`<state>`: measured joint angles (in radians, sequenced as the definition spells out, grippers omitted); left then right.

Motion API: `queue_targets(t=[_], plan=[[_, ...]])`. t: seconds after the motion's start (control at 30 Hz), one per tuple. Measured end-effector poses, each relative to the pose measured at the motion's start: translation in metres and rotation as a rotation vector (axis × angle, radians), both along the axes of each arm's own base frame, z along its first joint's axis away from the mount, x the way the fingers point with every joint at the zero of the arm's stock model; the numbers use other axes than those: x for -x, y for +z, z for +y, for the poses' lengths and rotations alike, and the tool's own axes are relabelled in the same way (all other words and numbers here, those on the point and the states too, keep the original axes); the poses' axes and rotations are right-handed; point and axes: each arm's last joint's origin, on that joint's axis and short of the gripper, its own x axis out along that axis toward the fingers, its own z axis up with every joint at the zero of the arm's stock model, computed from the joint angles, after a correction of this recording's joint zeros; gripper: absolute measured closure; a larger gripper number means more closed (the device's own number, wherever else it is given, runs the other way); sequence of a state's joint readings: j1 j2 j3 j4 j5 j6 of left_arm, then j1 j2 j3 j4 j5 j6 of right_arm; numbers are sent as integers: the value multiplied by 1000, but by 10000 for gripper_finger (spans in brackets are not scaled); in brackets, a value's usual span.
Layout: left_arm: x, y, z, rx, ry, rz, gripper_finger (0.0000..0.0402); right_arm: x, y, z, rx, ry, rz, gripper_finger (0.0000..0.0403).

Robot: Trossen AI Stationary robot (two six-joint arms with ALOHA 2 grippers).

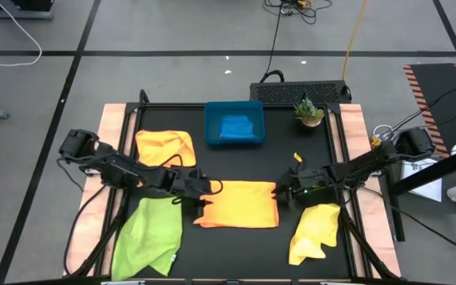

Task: Fold microfiber towels
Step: Fold the right orange microfiber cloth

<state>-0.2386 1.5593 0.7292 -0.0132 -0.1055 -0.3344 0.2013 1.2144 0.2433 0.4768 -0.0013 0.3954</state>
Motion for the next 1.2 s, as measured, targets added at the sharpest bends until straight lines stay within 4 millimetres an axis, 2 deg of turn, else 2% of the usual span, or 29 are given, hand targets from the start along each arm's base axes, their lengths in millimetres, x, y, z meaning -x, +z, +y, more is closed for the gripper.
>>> queue_targets(t=[0.23, 0.4, 0.7, 0.8, 0.93, 1.07, 1.13, 1.2], plan=[[-6, -31, 14, -27, 53, 120, 206, 1, -5, -16, 12, -85, 70, 303], [-11, -40, 22, -61, 124, 126, 206, 0, -5, -24, 11, -134, 64, 303], [-7, -40, 50, -337, 394, 119, 206, -4, 0, -28, 22, -136, -2, 303], [-9, -32, 55, -331, 388, 105, 206, -3, 0, -26, 13, -128, 5, 303], [-20, -5, 42, -204, 290, -33, 206, -3, 0, -23, 16, -111, 8, 303], [-32, 13, 19, -147, 178, -177, 206, -4, 0, -23, 46, -114, -7, 303], [-38, 13, 9, -141, 150, -220, 206, -4, 0, -24, 70, -140, -8, 303], [-36, 4, 2, -130, 144, -179, 206, -4, 1, -25, 73, -149, -14, 303]])
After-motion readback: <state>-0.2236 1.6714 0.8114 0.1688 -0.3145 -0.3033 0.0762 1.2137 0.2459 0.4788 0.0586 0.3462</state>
